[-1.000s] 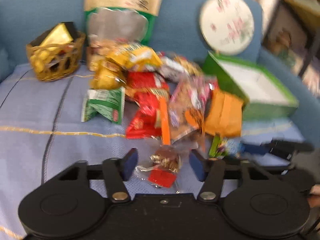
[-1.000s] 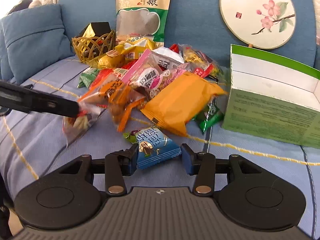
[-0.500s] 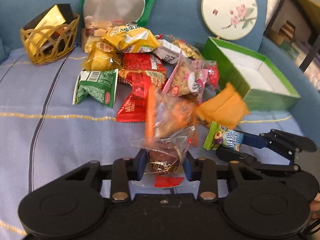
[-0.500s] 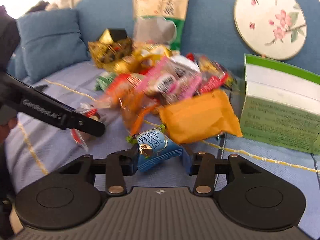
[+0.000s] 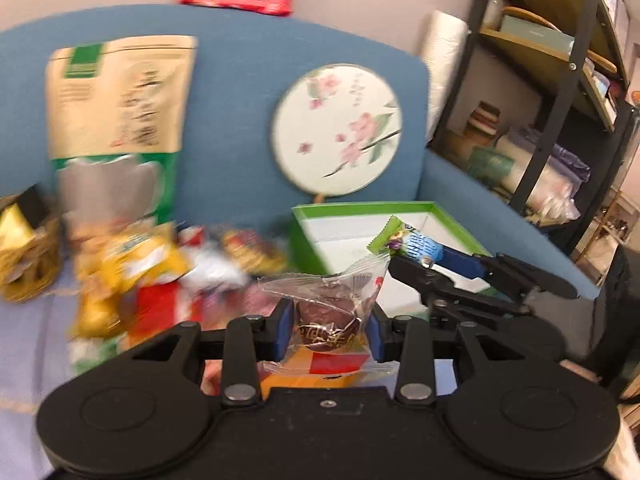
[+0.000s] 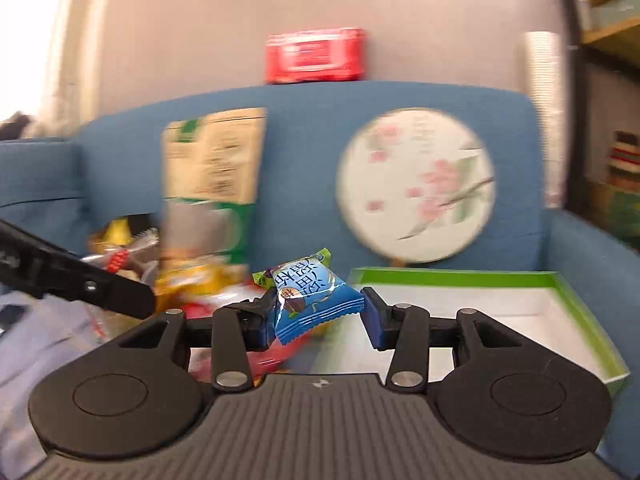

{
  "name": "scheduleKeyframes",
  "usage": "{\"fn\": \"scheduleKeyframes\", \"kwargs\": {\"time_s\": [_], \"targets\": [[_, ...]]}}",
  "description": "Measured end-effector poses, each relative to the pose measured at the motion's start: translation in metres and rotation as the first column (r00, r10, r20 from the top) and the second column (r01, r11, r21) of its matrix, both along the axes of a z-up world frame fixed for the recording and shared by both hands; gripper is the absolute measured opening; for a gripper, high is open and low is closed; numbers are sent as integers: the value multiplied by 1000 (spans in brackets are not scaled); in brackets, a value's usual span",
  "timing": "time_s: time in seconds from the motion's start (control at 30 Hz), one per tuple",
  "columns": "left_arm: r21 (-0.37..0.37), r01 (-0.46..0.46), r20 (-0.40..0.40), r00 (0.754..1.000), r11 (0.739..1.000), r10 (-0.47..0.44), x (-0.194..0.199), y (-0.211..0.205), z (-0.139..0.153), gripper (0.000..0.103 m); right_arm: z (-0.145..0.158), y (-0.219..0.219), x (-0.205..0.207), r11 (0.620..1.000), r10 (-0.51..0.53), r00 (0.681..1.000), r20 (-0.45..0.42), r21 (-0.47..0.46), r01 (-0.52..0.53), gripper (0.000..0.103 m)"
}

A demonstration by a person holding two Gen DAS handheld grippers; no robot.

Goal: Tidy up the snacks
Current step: 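Grasp the clear chocolate packet with the left tool while the right tool grasps the blue candy, then drop the chocolate packet and blue candy into the green box with both tools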

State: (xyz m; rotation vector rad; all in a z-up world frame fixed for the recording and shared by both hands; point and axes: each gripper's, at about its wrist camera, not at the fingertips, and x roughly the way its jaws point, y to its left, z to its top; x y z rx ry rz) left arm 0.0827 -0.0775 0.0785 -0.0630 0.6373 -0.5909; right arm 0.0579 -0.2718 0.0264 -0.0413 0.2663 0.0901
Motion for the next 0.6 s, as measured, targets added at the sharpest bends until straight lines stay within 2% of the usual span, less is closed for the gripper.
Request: {"fn": "scheduleKeyframes", "kwargs": {"time_s": [0.07, 0.23, 0.33, 0.47, 0.5, 0.53, 0.57, 0.6], "targets": [[-12, 10, -16, 1000, 1000, -10, 17, -22, -6, 28, -11, -17, 8, 998, -67, 998, -16, -9, 67, 75], [26, 49, -11, 999, 998, -49, 58, -79, -28, 29, -41, -52, 22, 984, -173, 976, -131, 9, 175, 75], [37, 65, -27, 998, 997, -64, 75, -99, -42, 29, -45, -62, 25, 977, -197, 967, -164, 48, 207, 75], [77, 69, -40, 997, 995, -66, 90, -111, -63, 30, -52, -61, 31, 973, -226, 953, -201, 1, 231, 76], [87, 69, -33, 997, 994, -66, 90, -112, -66, 36, -54, -61, 30, 973, -226, 952, -206, -5, 230, 77], [92, 75, -26, 997, 993, -73, 90, -112, -68, 37, -55, -59, 29, 974, -226, 952, -206, -11, 228, 78], [93, 79, -20, 997, 993, -77, 90, -112, -69, 46, -55, -58, 30, 974, -225, 952, -205, -19, 226, 79], [89, 81, -12, 997, 993, -80, 89, -112, -68, 82, -55, -56, 30, 973, -230, 952, -200, -27, 230, 79]]}}
